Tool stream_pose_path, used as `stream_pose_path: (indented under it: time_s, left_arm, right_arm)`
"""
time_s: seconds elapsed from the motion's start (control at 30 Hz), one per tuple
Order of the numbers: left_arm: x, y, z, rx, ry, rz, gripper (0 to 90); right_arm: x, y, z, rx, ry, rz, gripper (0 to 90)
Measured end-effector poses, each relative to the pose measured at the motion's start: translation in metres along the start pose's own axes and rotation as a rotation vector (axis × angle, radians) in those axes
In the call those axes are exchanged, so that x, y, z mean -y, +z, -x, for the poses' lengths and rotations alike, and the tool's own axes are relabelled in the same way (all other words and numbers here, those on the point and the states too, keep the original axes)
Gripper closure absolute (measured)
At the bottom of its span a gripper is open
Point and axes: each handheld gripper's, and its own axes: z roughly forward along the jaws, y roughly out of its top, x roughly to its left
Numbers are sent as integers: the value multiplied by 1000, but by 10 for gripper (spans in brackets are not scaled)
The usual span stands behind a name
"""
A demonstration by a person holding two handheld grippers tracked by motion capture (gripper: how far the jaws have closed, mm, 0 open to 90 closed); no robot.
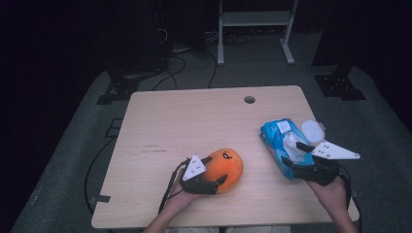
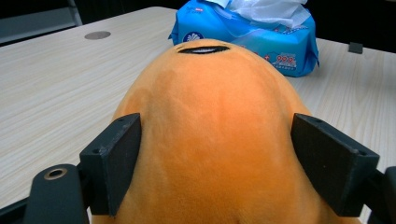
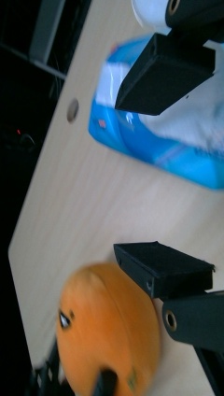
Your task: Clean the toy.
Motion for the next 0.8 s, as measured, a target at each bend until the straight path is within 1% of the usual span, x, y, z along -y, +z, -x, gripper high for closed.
stream_pose_path:
  time_s: [0.1,0.13,0.17,0.2,0.27,0.3,0.33,0.37,0.43,0.47,0.5,0.53,0.57,0.6,0.63,0.67,0.7,0.73,0.77,0.8]
  left_arm:
    - [1,-1,2,-3,1,1,181]
    - [1,-1,2,-3,1,1,181]
    - [1,-1,2,-4,3,1,180]
    - [1,-1,2,-4,3,1,180]
    - [2,-1,3,-4,7,2,178]
    - [2,-1,3,-4,7,2,178]
    - [2,-2,2,-4,6,2,178]
    - [2,-2,2,-4,5,3,178]
    - [2,-1,3,-5,5,4,177]
    - [2,-1,3,-5,6,4,176]
    - [2,-1,3,-5,4,5,175]
    - [3,-1,3,-5,4,5,176]
    - [3,-1,3,-5,4,6,176]
    - [3,-1,3,-5,4,6,175]
    - [3,-1,3,-4,4,7,175]
    - [3,-1,3,-4,4,7,175]
    - [3,-1,3,-4,4,8,175]
    - [3,-1,3,-6,4,10,175]
    - [3,-1,4,-7,2,13,174]
    - [3,-1,4,-9,4,11,174]
  right_arm:
    - [-3,3,12,64,1,32,268]
    - [-3,3,12,64,1,32,268]
    - [-1,6,20,92,17,43,268]
    - [-1,6,20,92,17,43,268]
    - [5,11,27,106,38,26,268]
    - [8,12,29,111,41,12,269]
    - [8,12,29,111,41,12,269]
    - [11,14,30,119,46,-4,280]
    - [17,18,32,119,59,-28,309]
    - [19,20,32,125,55,-40,331]
    - [21,23,33,143,46,-66,426]
    - [21,24,33,160,48,-74,448]
    - [21,24,33,160,48,-74,448]
    - [22,24,33,167,55,-81,505]
    - [22,25,35,170,58,-95,601]
    - [23,25,36,173,68,-128,725]
    - [23,25,36,173,68,-128,725]
    - [24,25,37,172,70,-142,769]
    - [24,25,38,183,69,-151,810]
    - [24,25,38,182,76,-157,810]
